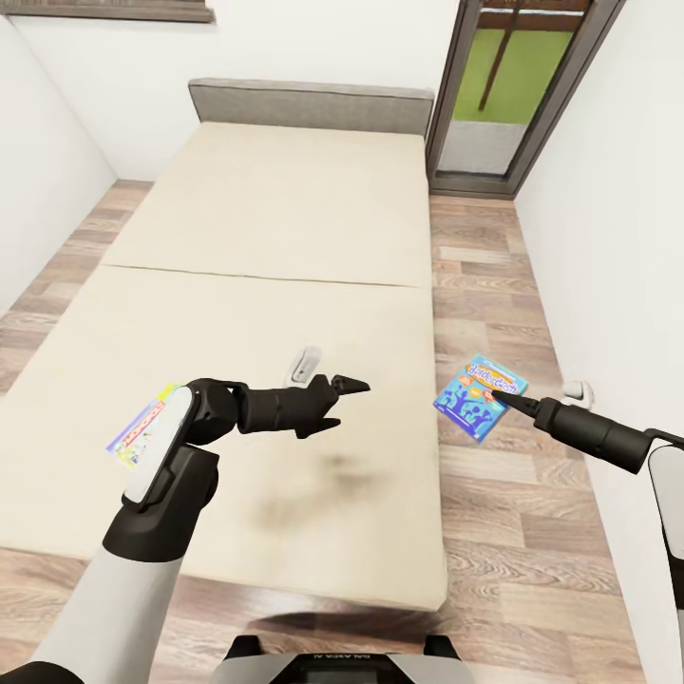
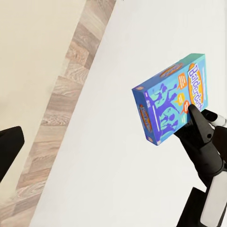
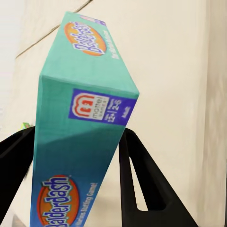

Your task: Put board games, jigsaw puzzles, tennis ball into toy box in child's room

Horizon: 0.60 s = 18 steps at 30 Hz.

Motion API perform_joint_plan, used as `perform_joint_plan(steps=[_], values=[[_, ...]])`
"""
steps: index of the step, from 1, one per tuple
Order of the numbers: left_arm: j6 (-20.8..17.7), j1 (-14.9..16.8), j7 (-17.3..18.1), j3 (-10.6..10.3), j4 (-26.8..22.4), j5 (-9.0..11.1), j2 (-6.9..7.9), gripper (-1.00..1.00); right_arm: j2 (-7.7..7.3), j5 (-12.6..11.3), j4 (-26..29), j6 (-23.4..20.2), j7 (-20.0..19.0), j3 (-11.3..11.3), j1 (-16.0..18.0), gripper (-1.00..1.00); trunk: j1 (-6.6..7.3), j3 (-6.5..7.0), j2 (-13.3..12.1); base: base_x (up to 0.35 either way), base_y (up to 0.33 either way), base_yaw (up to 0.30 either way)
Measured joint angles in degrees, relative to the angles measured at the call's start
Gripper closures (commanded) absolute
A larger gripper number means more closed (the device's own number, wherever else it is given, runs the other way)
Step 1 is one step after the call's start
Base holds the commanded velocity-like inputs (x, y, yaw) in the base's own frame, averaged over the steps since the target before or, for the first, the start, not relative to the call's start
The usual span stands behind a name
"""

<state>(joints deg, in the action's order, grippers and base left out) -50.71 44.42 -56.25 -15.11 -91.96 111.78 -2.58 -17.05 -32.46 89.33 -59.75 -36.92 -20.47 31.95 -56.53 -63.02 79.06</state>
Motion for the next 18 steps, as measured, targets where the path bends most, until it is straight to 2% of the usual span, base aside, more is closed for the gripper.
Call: perform_joint_plan(steps=[18], values=[[0.4, -0.2, 0.0, 0.5, 0.1, -0.1, 0.06, -1.00, 0.07, 0.0, 0.1, 0.0, 0.0, 0.0, 0.0, 1.00, 3.96, 4.88, -7.2, 0.000, 0.000, 0.000]])
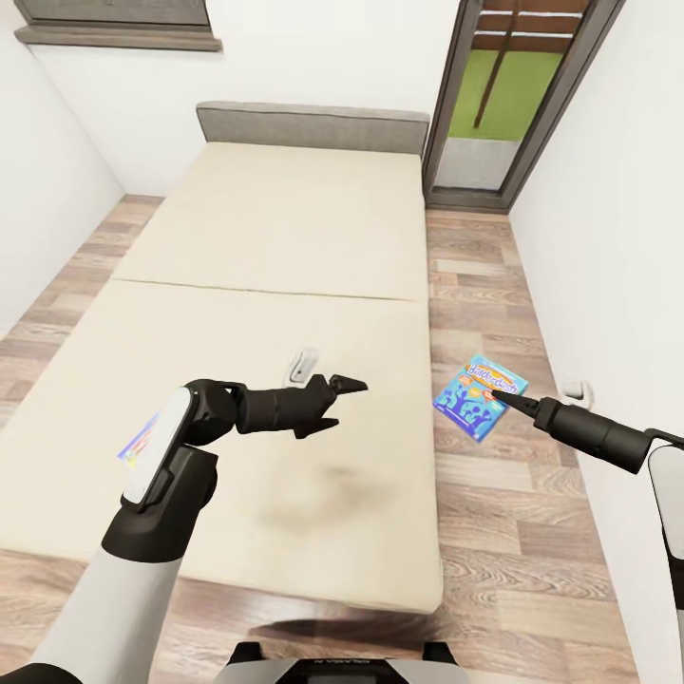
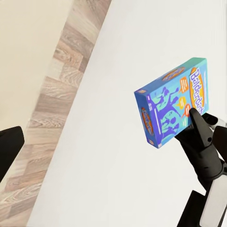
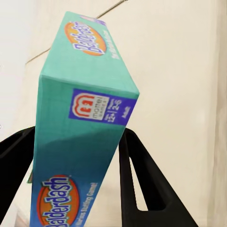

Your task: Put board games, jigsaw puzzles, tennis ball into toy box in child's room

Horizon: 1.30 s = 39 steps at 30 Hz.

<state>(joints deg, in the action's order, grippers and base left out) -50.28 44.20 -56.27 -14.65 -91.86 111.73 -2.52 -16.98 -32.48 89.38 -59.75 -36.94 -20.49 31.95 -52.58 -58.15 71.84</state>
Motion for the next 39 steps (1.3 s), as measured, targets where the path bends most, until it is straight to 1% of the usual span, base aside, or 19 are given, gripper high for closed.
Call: perform_joint_plan(steps=[39], values=[[0.1, -0.1, 0.0, 0.1, 0.3, -0.1, 0.03, -1.00, 0.01, 0.0, 1.2, 0.0, -0.2, 0.0, 0.0, 1.00, 8.57, 10.57, -15.7, 0.000, 0.000, 0.000]])
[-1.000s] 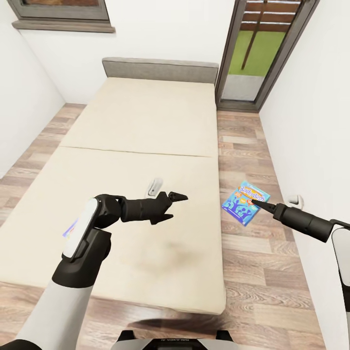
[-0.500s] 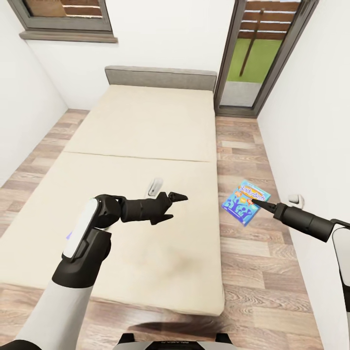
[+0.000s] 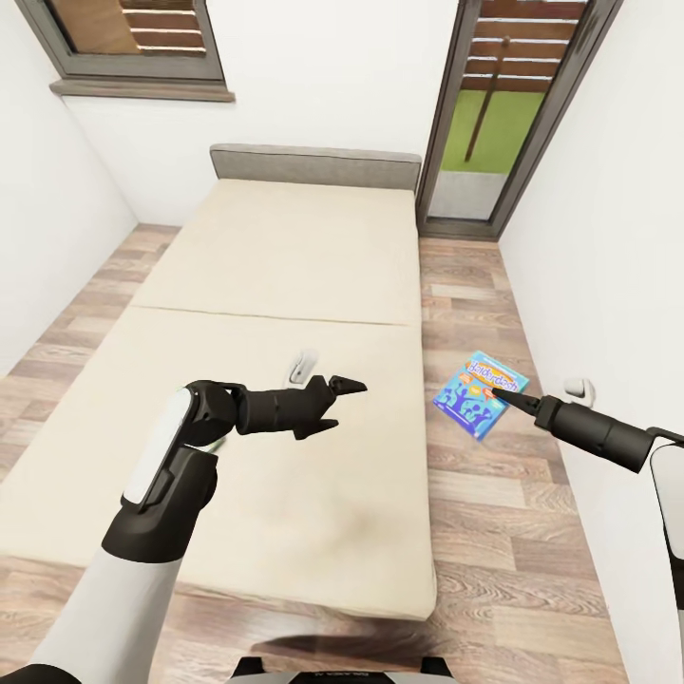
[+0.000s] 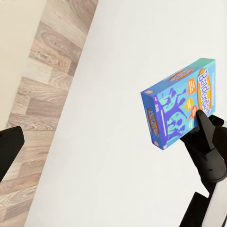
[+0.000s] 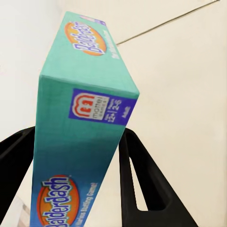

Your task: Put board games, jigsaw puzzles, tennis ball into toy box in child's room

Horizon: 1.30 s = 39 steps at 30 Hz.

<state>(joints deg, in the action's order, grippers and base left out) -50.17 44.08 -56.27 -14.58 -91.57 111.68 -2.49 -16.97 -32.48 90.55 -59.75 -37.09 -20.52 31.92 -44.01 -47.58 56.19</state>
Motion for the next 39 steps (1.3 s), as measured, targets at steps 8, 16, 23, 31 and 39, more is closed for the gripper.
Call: perform_joint_plan(steps=[8, 16, 23, 31, 39], values=[[0.0, 0.0, 0.0, 0.1, 0.1, 0.0, 0.18, -1.00, 0.01, 0.0, 0.0, 0.0, 0.0, 0.0, 0.0, 1.00, 1.76, 2.17, -3.2, 0.000, 0.000, 0.000], [0.0, 0.0, 0.0, 0.1, 0.1, 0.0, 0.41, -1.00, 0.01, 0.0, 0.1, 0.0, 0.0, 0.0, 0.0, 1.00, 3.52, 4.34, -6.4, 0.000, 0.000, 0.000], [0.0, 0.0, 0.1, 0.1, 0.2, 0.0, 0.50, -1.00, 0.01, 0.0, 0.1, 0.0, 0.0, 0.0, 0.0, 1.00, 5.06, 6.24, -9.2, 0.000, 0.000, 0.000], [0.0, 0.0, 0.1, 0.1, 0.2, 0.0, 0.56, -1.00, 0.01, 0.0, 0.1, 0.0, 0.0, 0.0, 0.0, 1.00, 6.82, 8.41, -12.4, 0.000, 0.000, 0.000], [0.0, 0.0, 0.1, 0.1, 0.3, 0.0, 0.58, -1.00, 0.01, 0.0, 0.1, 0.0, 0.0, -0.1, -0.1, 1.00, 8.57, 10.58, -15.7, 0.000, 0.000, 0.000]])
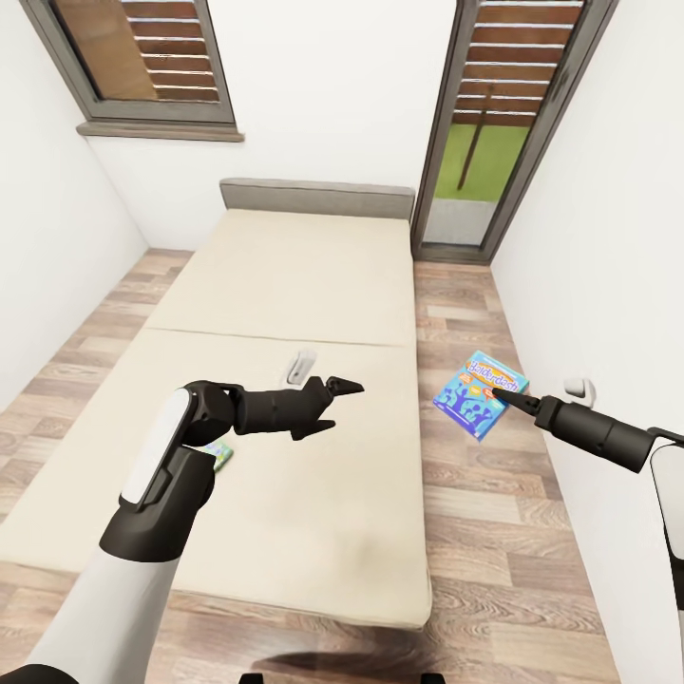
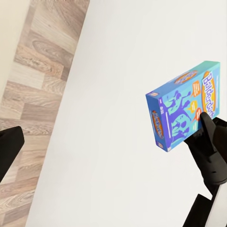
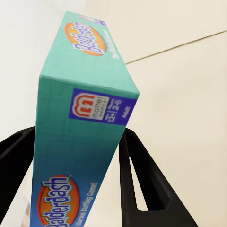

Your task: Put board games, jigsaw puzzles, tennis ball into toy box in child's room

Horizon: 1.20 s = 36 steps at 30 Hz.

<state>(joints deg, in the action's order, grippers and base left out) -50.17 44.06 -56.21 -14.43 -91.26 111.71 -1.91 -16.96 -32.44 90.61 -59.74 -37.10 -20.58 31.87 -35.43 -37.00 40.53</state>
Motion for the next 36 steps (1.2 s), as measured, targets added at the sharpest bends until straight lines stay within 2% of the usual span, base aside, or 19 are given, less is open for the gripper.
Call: perform_joint_plan(steps=[18, 23, 36], values=[[0.1, -0.1, -0.1, 0.1, 0.2, 0.1, 0.06, -1.00, 0.00, 0.1, -0.1, 0.0, 0.0, 0.0, -0.2, 1.00, 3.96, 4.56, -7.2, 0.000, 0.000, 0.000], [0.1, -0.1, -0.1, 0.1, 0.2, 0.1, 0.03, -1.00, -0.09, 0.1, -0.3, 0.0, -0.1, 0.1, -2.2, 1.00, 5.06, 5.55, -9.2, 0.000, 0.000, 0.000], [0.1, -0.1, -0.1, 0.1, 0.2, 0.0, 0.10, -1.00, -0.10, 0.0, 0.1, 0.0, -0.1, -0.1, -3.4, 1.00, 5.06, 5.91, -9.3, 0.000, 0.000, 0.000]])
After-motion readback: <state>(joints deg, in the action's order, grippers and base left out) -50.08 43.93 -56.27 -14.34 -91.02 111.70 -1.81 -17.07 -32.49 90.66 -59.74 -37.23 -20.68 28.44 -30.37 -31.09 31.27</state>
